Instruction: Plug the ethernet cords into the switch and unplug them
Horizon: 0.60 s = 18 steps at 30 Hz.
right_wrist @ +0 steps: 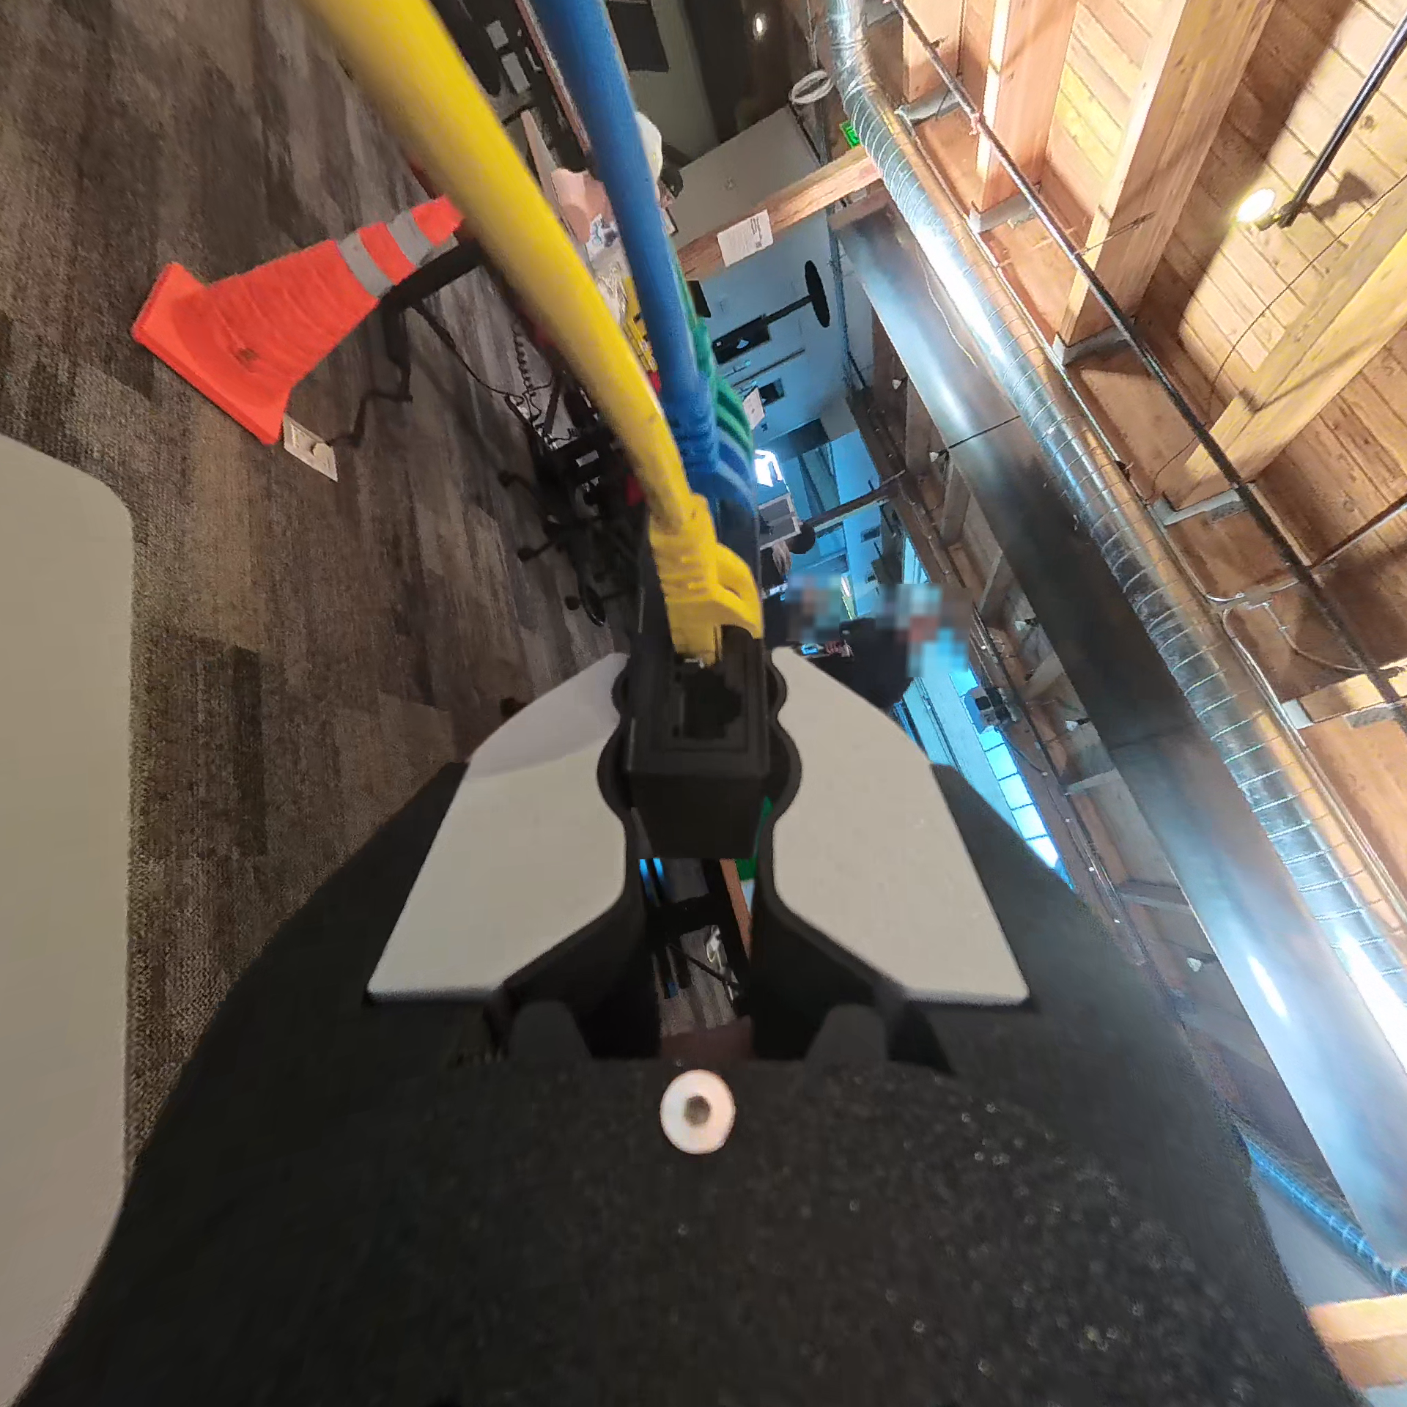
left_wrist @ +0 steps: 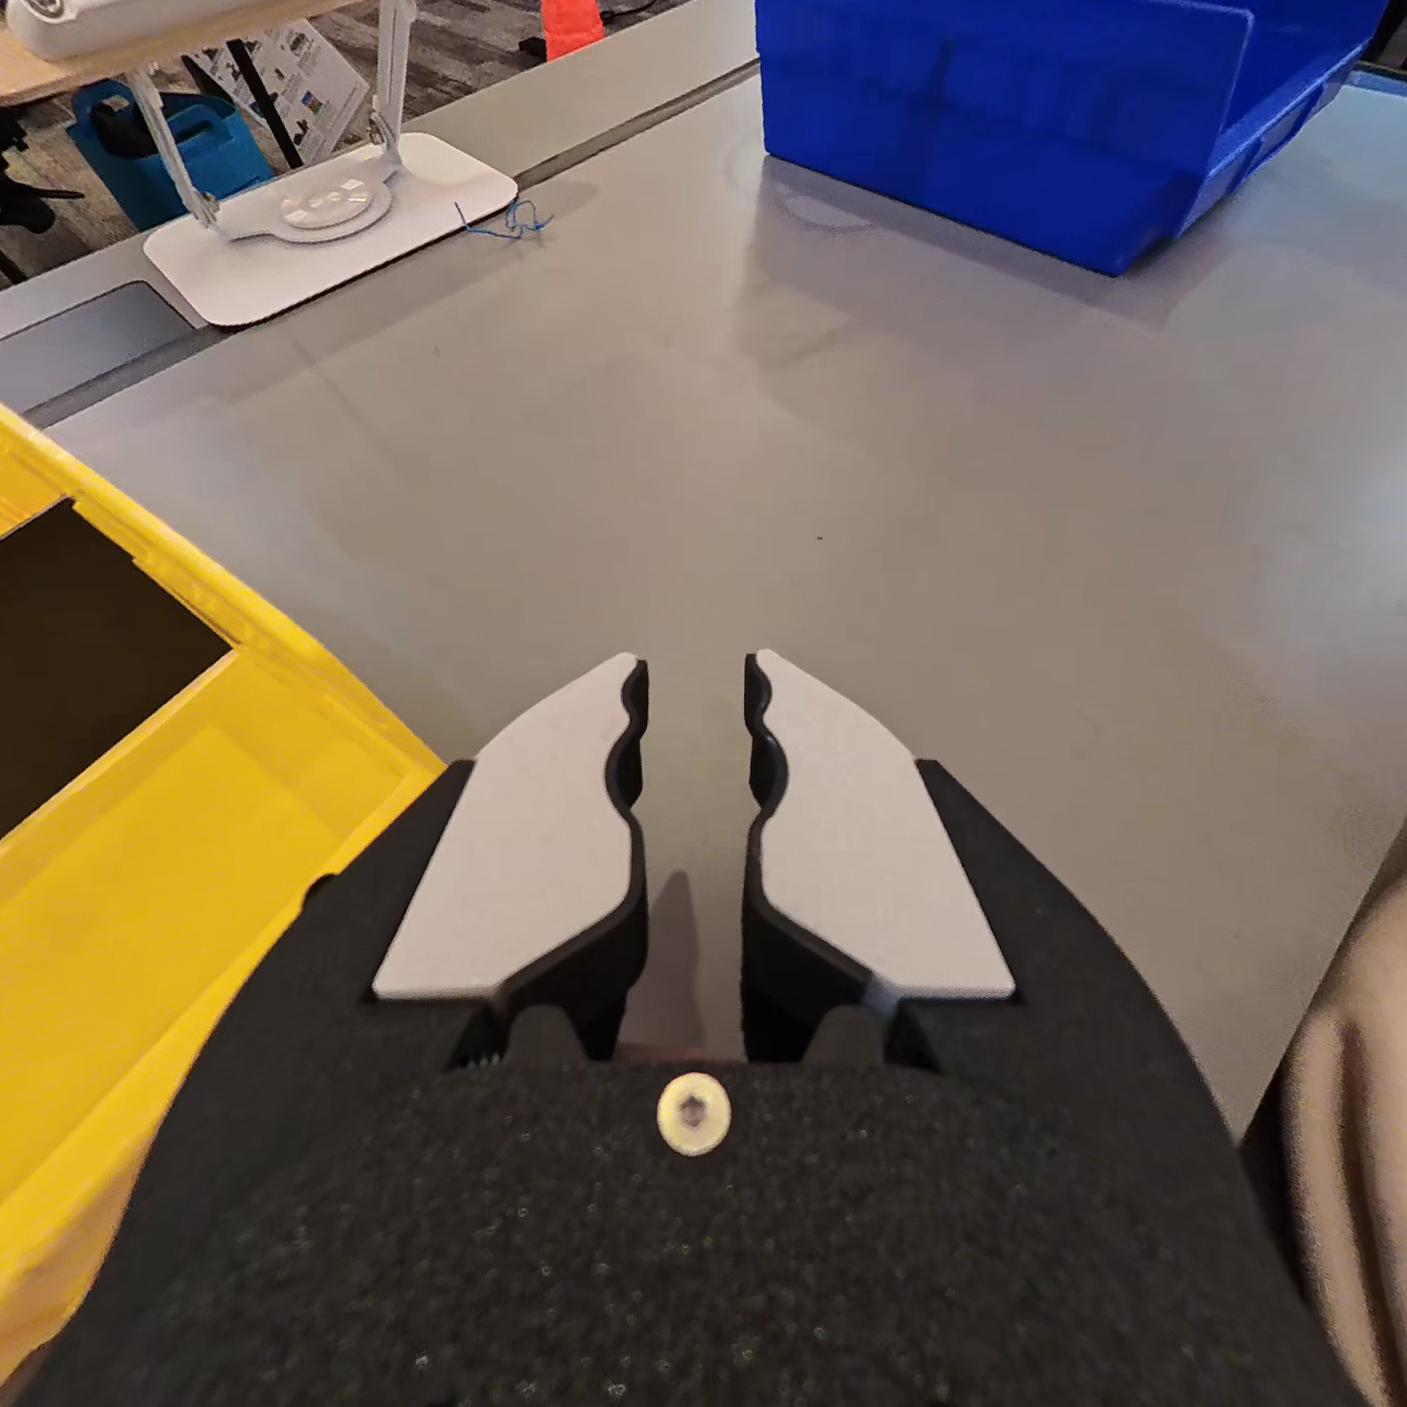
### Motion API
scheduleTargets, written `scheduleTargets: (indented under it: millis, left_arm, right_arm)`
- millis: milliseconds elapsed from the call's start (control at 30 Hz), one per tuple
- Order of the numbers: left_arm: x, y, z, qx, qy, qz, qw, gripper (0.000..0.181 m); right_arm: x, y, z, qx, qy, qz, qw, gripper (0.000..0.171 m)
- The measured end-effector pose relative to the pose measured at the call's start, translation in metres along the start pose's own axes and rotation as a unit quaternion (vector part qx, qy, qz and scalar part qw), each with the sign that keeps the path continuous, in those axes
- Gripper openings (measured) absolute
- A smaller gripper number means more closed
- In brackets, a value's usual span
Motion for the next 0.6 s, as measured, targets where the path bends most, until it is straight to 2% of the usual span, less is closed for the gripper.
scheduleTargets:
  millis: [200, 300, 600]
  left_arm:
    - [-0.009, -0.003, 0.001, -0.006, 0.004, -0.022, 1.000, 0.023]
    - [-0.014, -0.004, -0.001, -0.007, 0.012, -0.030, 0.999, 0.023]
    - [-0.017, -0.003, -0.001, -0.001, 0.016, -0.027, 1.000, 0.023]
  right_arm:
    - [-0.018, 0.044, 0.005, 0.018, 0.029, -0.014, 0.999, 0.030]
    - [-0.009, 0.058, 0.011, 0.031, 0.015, -0.009, 0.999, 0.029]
    - [0.078, 0.057, 0.012, 0.071, -0.022, 0.092, 0.993, 0.030]
Point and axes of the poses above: each gripper's, where its closed fingertips meet, z back along the fingers, y out of its underside, x = y × z across the jaws, the point moved 3 cm from there along z, back along the fingers, and after that the axes turned 13 degrees about -y, right-handed, at the moved point
